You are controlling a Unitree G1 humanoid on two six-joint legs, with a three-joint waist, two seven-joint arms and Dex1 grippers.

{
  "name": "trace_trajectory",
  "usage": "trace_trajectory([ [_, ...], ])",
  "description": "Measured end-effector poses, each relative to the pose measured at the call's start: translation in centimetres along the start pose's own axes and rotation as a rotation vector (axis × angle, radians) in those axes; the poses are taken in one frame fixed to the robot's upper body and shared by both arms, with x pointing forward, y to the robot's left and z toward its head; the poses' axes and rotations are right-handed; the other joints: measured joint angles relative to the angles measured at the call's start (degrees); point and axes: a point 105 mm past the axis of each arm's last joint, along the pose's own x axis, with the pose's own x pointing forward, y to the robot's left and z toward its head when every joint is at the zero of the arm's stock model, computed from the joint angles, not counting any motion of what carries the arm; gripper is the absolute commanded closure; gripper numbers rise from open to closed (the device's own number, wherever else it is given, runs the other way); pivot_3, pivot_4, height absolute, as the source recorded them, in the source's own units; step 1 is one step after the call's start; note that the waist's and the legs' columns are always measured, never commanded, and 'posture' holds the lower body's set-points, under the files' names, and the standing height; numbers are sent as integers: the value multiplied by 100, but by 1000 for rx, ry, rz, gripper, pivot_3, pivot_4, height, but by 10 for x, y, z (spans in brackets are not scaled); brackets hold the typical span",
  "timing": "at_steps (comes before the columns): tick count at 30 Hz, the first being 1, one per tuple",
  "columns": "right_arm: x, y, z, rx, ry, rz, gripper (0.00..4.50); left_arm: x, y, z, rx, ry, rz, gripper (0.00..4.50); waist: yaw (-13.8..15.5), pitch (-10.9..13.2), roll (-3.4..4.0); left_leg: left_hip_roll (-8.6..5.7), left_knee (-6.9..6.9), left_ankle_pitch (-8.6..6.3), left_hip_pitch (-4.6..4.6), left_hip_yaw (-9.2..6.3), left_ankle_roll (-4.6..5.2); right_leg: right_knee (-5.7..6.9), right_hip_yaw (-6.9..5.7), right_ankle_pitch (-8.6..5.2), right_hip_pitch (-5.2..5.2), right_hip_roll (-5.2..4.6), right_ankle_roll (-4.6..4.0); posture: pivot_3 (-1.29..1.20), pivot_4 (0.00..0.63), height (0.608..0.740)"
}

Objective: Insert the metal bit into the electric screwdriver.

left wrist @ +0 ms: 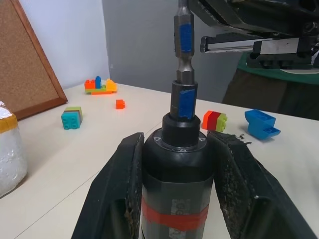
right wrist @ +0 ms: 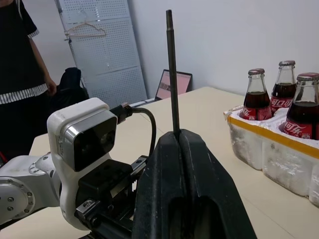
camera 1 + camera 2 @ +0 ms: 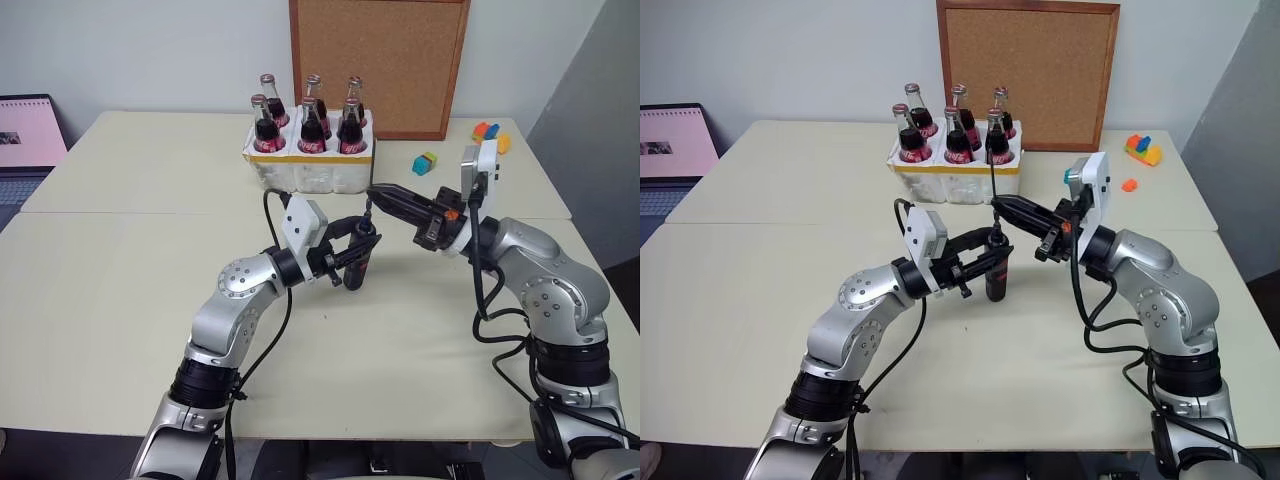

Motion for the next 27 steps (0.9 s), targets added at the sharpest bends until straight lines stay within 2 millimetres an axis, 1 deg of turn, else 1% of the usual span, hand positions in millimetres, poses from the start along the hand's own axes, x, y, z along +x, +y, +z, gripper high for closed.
trace_trajectory([
  [13, 0, 0, -4, 66, -50, -29, 4500, 0, 2, 0, -5, -4, 16, 2865, -66, 0, 0, 1, -3, 0, -1, -1, 0, -2, 0, 0, -1, 0, 0, 0, 150, 740],
  [27, 4, 0, -7, 76, -79, -62, 4500, 0, 3, 0, -5, -6, 21, 2865, -78, 0, 0, 1, -7, 0, -2, -1, 0, -7, 0, 0, -2, 0, 1, 0, 150, 740],
])
